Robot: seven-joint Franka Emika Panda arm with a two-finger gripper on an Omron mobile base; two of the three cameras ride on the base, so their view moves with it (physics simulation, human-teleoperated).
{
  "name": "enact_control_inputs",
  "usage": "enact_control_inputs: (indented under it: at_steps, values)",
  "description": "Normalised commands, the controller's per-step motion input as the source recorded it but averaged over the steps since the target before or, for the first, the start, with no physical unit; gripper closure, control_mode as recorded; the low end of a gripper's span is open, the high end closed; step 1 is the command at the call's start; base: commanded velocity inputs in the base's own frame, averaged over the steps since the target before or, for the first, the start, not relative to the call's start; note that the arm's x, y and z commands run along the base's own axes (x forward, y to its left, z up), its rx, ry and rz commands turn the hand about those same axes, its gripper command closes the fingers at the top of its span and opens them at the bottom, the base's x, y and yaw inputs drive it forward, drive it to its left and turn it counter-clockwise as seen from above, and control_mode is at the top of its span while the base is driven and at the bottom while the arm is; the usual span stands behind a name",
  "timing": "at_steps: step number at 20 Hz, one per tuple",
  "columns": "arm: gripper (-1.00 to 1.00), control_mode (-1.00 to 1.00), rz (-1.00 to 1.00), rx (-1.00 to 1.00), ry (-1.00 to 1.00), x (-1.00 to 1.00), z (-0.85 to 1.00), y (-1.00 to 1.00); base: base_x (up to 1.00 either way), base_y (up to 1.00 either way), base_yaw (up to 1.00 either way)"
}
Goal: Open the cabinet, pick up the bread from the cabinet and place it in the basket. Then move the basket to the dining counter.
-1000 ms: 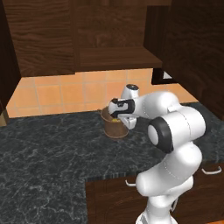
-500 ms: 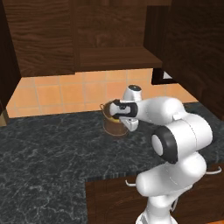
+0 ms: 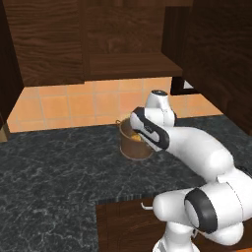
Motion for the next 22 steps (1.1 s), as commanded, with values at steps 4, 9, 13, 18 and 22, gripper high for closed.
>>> enact_control_inputs:
  at_steps: [4, 9, 13, 18, 22]
  values:
    - [1.00, -1.00, 0.03, -0.14, -0.09, -1.00, 0.27, 0.00, 0.00, 0.00, 0.00]
    - [1.00, -1.00, 0.00, -0.06, -0.09, -1.00, 0.50, -0.19, 0.00, 0.00, 0.00]
    - [1.00, -1.00, 0.00, 0.00, 0.01, -0.95, 0.49, -0.37, 0.00, 0.00, 0.00]
    - [1.00, -1.00, 0.00, -0.01, -0.01, -0.83, 0.35, -0.18, 0.00, 0.00, 0.00]
    - [1.00, -1.00, 0.00, 0.00, -0.09, -0.60, 0.60, -0.02, 0.00, 0.00, 0.00]
